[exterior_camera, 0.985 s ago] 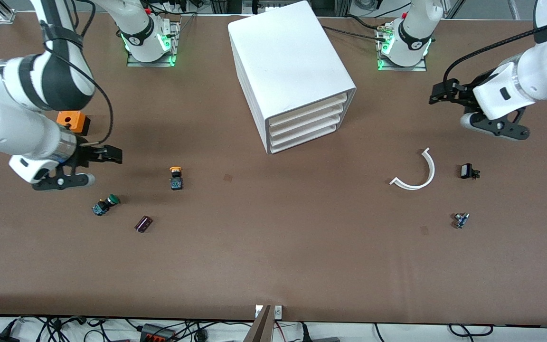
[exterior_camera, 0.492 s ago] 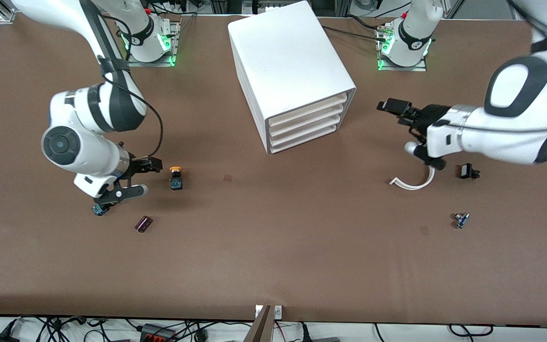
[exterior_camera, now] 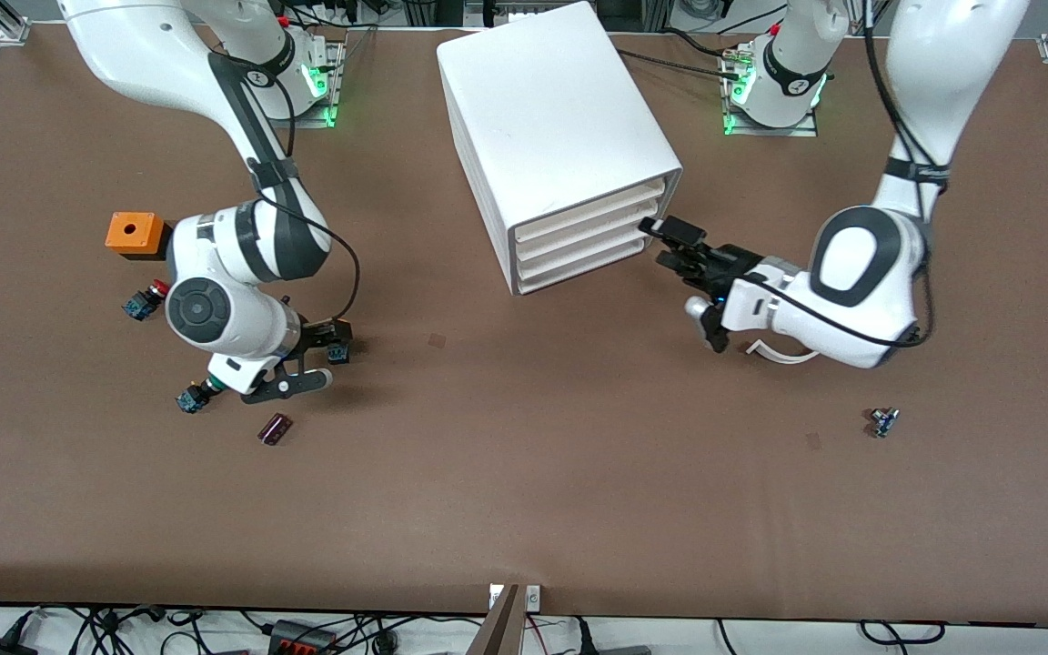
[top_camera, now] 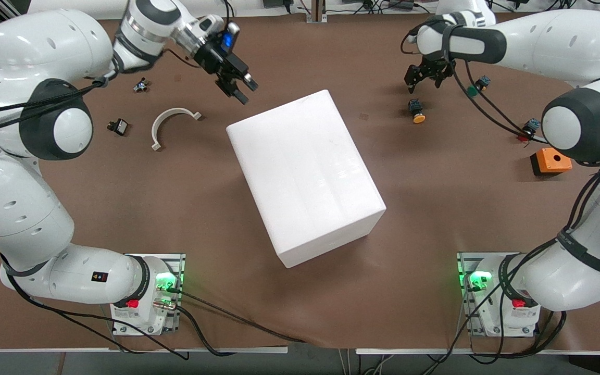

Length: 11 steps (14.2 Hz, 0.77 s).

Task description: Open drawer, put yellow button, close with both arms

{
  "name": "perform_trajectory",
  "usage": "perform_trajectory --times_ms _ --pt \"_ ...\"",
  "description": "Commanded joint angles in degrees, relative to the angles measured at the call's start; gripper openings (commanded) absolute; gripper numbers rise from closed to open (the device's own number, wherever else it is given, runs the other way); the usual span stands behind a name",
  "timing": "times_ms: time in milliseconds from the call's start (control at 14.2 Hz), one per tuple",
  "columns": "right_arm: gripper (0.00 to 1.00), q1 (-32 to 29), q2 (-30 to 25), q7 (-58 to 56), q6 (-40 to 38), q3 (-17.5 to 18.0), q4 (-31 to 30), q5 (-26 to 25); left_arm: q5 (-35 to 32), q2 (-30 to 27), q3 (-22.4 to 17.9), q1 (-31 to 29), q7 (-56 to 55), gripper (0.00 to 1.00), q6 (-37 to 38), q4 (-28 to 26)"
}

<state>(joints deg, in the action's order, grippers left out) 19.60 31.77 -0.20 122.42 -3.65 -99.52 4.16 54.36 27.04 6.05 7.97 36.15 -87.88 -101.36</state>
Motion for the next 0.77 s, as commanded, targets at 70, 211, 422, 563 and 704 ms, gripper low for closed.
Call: perform_trajectory --times_ms 70,211,422,563,704 --pt "1.00 1.1 1.3 -0.2 6.5 -0.2 -5.1 0.7 5.5 -1.7 0.0 0.3 6.9 0.86 -1.1 -7.0" --pt "1.00 1.2 2.2 -0.5 6.8 -0.2 -5.3 0.7 10.6 -1.7 0.5 0.2 11.9 0.80 -1.2 -11.3" --pt "1.00 1.1 2.9 -0.7 6.3 -0.2 -5.4 0.7 10.9 -1.7 1.0 0.3 13.4 0.64 -1.2 -13.4" --pt "0.85 1.1 2.9 -0.8 5.4 -0.2 -5.4 0.7 11.1 -2.0 1.9 0.2 13.5 0.58 -0.9 -14.7" --pt "0.60 1.2 3.1 -0.9 5.1 -0.2 -5.3 0.7 11.1 -2.2 2.1 0.0 13.5 0.54 -0.8 -15.6"
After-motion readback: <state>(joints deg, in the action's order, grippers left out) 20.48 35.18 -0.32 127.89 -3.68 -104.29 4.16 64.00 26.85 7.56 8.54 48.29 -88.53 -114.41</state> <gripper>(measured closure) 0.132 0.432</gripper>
